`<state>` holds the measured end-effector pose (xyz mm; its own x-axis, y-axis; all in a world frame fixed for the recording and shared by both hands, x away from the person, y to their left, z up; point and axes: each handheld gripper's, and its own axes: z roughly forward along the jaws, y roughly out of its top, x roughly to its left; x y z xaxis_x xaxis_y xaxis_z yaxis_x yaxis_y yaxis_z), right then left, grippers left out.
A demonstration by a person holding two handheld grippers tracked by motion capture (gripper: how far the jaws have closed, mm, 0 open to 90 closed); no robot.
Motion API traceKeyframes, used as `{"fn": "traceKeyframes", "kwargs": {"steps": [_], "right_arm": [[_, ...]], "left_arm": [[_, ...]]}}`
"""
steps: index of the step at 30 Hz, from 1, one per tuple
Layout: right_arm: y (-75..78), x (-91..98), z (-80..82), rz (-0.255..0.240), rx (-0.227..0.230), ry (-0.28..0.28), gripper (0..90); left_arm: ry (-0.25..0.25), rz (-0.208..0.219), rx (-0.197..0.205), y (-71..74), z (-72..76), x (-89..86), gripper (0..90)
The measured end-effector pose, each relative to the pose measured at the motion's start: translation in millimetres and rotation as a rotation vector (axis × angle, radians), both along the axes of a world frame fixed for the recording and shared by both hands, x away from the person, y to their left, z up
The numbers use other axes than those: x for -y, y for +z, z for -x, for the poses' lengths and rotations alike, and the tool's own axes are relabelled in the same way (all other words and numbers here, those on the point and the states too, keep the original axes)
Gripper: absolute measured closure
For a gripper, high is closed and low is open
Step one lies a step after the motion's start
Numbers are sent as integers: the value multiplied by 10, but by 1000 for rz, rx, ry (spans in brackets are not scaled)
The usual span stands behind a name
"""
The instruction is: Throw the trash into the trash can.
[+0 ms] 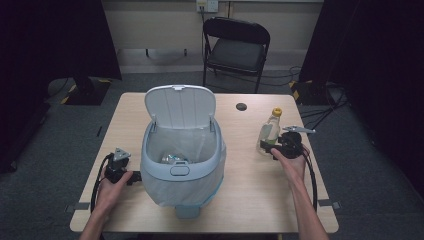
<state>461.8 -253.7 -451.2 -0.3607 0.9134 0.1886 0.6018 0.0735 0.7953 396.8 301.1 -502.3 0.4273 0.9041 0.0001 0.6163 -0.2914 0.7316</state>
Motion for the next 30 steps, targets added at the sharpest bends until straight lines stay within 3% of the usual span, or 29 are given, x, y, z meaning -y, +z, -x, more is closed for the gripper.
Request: {"fn": "traceKeyframes", "kwargs": {"steps": [9, 16, 25, 30], "right_arm": [[-50, -67, -123, 29, 38, -26, 229], [-34, -101, -79, 79, 49, -13, 252], [-20, -160, 168, 90, 40, 40, 254], [3, -177, 334, 120, 42, 57, 262]], "left_arm": [[3, 1, 0, -1, 1, 3, 107], [4, -1, 1, 0, 2, 2, 107], [5, -1, 1, 0, 3, 2, 107], [5, -2, 2, 0, 3, 2, 107]]}}
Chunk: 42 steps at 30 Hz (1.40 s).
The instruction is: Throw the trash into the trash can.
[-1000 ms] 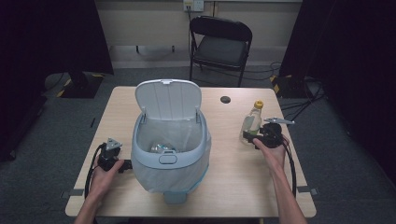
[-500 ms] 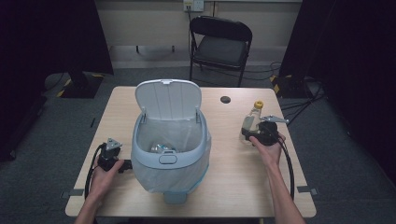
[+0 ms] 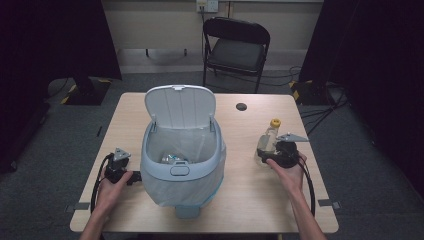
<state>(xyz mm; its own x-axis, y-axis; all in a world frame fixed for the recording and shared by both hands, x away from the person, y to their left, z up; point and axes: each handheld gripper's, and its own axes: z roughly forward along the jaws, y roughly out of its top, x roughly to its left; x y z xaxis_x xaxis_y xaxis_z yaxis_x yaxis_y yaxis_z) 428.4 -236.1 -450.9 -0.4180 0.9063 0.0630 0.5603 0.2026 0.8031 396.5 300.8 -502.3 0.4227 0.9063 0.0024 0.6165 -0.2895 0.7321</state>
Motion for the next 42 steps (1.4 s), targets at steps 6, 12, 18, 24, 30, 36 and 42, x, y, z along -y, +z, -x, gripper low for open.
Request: {"fn": "traceKeyframes", "kwargs": {"steps": [6, 12, 18, 24, 30, 36, 42], "right_arm": [[-61, 0, 88, -30, -1, -21, 215], [-210, -13, 6, 1, -10, -24, 185], [-295, -54, -33, 2, 0, -11, 207], [-315, -72, -39, 8, 15, -17, 222], [-306, -69, -44, 28, 4, -3, 266], [-276, -84, -49, 39, -17, -5, 271], [-260, -62, -38, 27, -30, -9, 272]], "left_arm": [[-1, 0, 0, 0, 0, 0, 107], [0, -1, -1, 1, 0, 0, 107], [0, 1, 0, 0, 0, 0, 107], [0, 1, -1, -1, 0, 1, 107], [-1, 1, -1, 0, -1, 0, 107], [-1, 3, -1, -1, -1, 1, 107], [-1, 2, -1, -1, -1, 1, 107]]}}
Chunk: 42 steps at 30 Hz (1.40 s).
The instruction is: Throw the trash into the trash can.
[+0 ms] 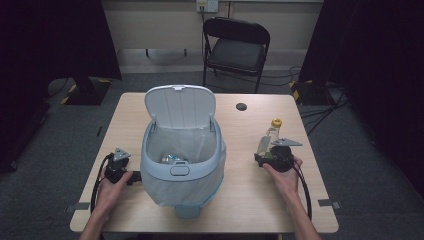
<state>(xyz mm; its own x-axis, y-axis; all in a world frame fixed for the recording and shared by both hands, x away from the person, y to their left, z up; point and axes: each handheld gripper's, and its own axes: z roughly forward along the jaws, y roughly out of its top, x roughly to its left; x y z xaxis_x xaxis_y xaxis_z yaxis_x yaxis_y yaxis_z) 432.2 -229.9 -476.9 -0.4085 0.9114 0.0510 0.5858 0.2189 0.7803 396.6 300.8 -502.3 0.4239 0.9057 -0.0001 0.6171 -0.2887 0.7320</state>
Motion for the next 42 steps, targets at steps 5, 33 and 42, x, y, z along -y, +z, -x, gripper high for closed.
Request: {"fn": "traceKeyframes", "kwargs": {"steps": [5, 33, 42], "right_arm": [[37, 28, 26, -18, 3, -3, 273], [400, 83, 307, -136, 59, 56, 274], [594, 103, 363, -145, 93, 93, 273]], "left_arm": [[1, -1, 0, 0, 0, 0, 108], [-11, 1, -2, 2, -2, -11, 107], [-12, 0, -1, 1, -3, -13, 105]]}}
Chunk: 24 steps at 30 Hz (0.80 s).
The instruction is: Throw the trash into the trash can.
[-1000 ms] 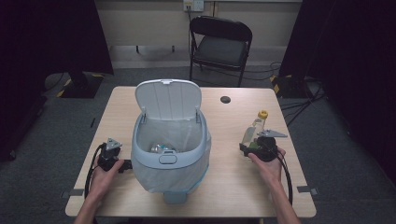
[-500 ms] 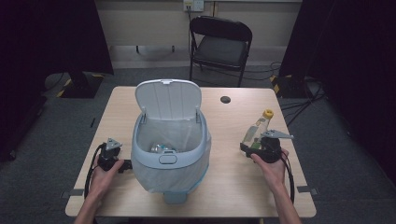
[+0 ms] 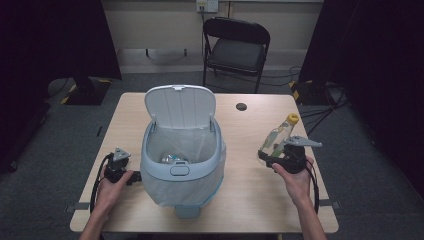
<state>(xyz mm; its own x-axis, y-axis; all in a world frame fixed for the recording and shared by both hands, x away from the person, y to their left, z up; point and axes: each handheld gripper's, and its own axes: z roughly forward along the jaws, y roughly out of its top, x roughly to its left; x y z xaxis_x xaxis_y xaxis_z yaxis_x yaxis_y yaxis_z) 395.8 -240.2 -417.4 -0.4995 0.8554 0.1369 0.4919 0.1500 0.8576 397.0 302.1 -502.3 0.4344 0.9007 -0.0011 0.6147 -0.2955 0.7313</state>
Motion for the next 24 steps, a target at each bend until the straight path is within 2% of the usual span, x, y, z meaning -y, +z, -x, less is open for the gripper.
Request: {"fn": "traceKeyframes", "kwargs": {"steps": [6, 9, 17, 24], "right_arm": [[87, 30, 37, -27, 16, 2, 273], [106, 15, 42, -61, 10, 18, 273], [292, -53, 93, -57, 53, 48, 274], [467, -67, 153, -80, 86, 80, 274]], "left_arm": [[1, 2, 0, -1, 0, 2, 105], [1, 1, 0, -1, 0, 1, 105], [1, -1, 0, 0, 0, 0, 104], [1, 0, 0, 0, 0, 1, 104]]}}
